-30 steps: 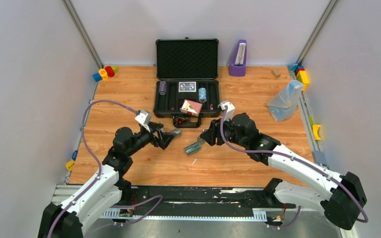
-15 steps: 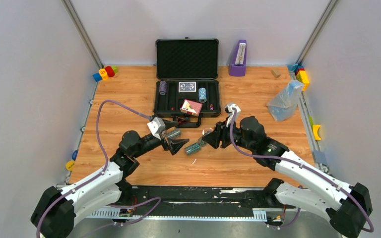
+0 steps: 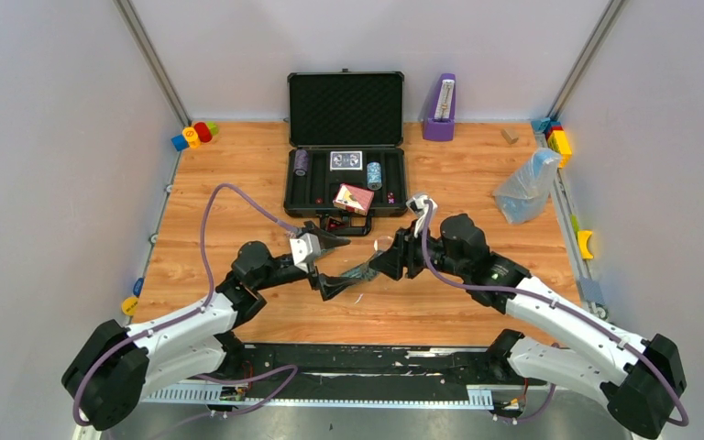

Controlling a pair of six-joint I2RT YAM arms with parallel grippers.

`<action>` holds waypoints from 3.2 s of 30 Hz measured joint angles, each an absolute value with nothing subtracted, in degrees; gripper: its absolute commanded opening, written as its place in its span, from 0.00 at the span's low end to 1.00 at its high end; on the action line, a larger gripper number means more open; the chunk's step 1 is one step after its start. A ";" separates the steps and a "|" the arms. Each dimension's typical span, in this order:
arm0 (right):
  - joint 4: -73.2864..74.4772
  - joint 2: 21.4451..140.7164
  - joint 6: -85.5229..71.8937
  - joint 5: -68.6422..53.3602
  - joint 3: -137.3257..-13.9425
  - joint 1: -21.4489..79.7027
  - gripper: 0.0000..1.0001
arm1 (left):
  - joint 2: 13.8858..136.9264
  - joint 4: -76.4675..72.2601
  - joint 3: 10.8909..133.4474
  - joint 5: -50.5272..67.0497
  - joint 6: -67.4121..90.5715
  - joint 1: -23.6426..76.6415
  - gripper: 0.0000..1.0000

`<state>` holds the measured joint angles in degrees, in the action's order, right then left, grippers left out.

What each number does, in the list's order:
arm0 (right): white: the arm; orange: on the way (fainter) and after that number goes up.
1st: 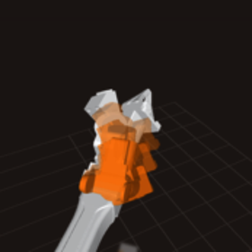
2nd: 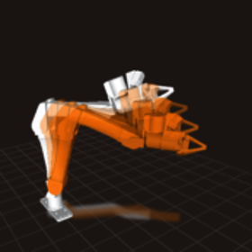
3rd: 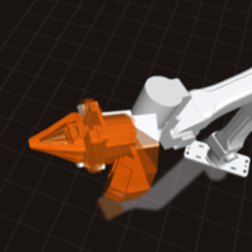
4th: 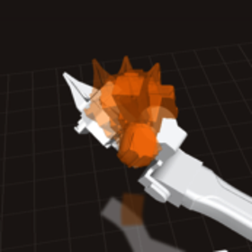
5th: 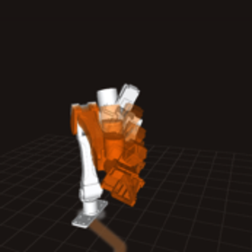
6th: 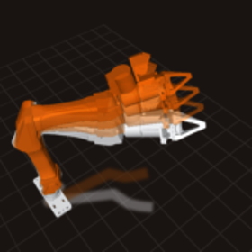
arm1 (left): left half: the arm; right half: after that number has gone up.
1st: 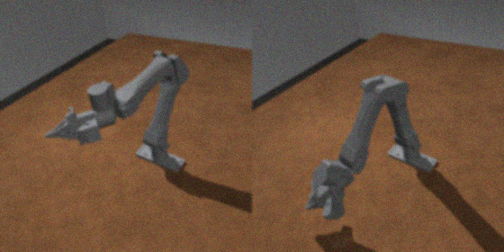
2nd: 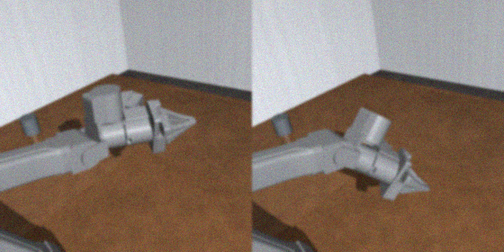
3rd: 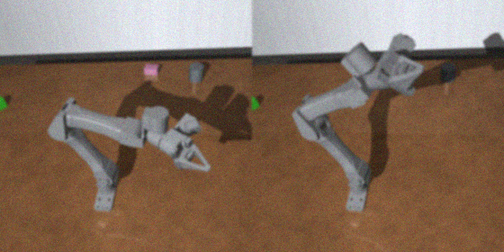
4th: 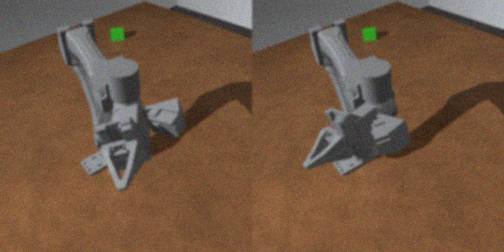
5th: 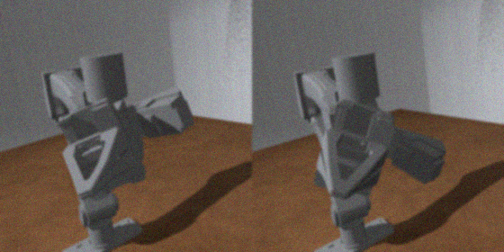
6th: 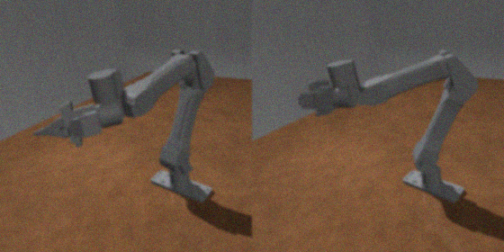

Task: Pack up texas hold em set

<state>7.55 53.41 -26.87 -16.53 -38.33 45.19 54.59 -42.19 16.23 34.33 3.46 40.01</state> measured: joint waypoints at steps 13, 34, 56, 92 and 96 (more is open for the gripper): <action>3.64 56.66 -29.28 -19.81 -39.72 45.19 0.10 | 58.35 -43.13 17.50 38.37 1.52 42.09 0.92; -0.67 60.01 -31.44 -21.26 -40.21 45.17 0.56 | 59.46 -40.82 19.40 36.75 -0.89 42.83 0.09; 5.82 40.10 -30.35 6.42 -33.26 45.08 0.79 | 61.17 -20.25 25.82 6.70 4.62 43.07 0.00; 10.57 40.03 -29.26 9.47 -30.15 45.08 0.78 | 98.15 15.70 67.29 -4.84 13.39 20.21 0.00; 10.52 40.18 -29.23 9.39 -30.15 45.08 0.79 | 102.45 17.12 71.83 -4.32 13.43 19.81 0.00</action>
